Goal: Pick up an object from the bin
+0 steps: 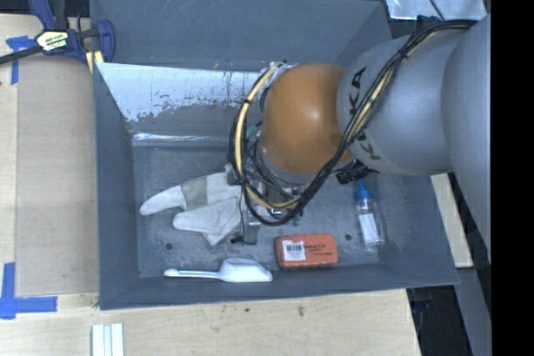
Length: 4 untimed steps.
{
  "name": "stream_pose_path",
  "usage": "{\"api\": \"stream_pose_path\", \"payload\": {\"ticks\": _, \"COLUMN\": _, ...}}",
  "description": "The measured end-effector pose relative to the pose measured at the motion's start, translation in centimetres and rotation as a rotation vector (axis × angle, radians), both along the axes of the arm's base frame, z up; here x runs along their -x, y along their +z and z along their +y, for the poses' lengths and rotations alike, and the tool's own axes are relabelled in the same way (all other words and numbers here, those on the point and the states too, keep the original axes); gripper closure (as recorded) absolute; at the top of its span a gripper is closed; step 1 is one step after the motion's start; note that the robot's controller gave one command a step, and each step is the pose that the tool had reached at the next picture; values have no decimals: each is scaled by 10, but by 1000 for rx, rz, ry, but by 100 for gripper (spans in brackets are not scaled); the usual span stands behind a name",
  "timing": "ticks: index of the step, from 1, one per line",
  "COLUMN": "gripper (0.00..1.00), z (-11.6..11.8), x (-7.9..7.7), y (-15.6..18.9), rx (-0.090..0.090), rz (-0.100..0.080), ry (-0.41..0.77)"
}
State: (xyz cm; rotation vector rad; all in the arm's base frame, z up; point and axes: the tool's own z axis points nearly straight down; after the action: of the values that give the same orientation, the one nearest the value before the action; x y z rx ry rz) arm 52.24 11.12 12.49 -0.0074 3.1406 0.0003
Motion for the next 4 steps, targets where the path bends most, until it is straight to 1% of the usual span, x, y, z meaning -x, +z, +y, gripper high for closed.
{"api": "stream_pose_path", "payload": {"ticks": 1, "gripper": 100, "z": 6, "x": -10, "y": -40, "rx": -1, "rz": -3, "ry": 19}}
{"api": "stream_pose_path", "payload": {"ticks": 2, "gripper": 0, "z": 6, "x": -10, "y": -41, "rx": -1, "rz": -1, "ry": 19}}
{"api": "stream_pose_path", "payload": {"ticks": 4, "gripper": 0, "z": 4, "x": -12, "y": -36, "rx": 0, "rz": -2, "ry": 41}}
